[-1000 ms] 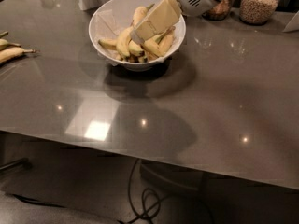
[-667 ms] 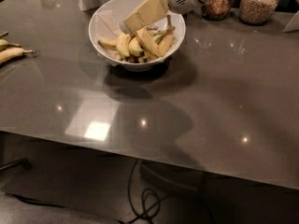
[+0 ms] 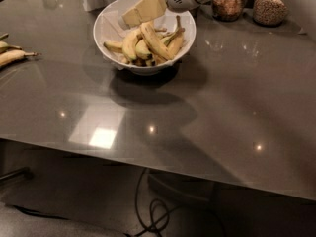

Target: Pick banana from white bowl

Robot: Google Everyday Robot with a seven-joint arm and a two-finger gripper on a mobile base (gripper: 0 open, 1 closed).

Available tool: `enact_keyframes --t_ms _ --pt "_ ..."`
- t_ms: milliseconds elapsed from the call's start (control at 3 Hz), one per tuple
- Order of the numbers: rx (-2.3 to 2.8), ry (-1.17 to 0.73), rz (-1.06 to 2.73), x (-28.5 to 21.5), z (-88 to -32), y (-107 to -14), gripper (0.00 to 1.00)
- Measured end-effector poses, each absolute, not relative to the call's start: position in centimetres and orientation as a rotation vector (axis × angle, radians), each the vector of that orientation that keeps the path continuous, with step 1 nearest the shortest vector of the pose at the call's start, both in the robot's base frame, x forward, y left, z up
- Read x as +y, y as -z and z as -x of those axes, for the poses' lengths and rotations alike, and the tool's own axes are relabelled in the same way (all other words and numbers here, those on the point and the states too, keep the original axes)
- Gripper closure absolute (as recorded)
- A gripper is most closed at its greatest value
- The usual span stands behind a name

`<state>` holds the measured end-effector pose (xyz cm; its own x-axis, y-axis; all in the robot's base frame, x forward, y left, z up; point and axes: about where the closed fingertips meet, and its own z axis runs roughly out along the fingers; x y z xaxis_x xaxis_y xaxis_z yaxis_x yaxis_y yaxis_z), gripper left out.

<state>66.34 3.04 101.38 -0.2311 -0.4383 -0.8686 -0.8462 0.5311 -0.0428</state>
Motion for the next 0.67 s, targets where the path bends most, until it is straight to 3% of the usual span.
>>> enact_keyframes --t_ms 667 --pt "1.945 -0.408 1.013 2.7 -68.7 -98.4 0.0"
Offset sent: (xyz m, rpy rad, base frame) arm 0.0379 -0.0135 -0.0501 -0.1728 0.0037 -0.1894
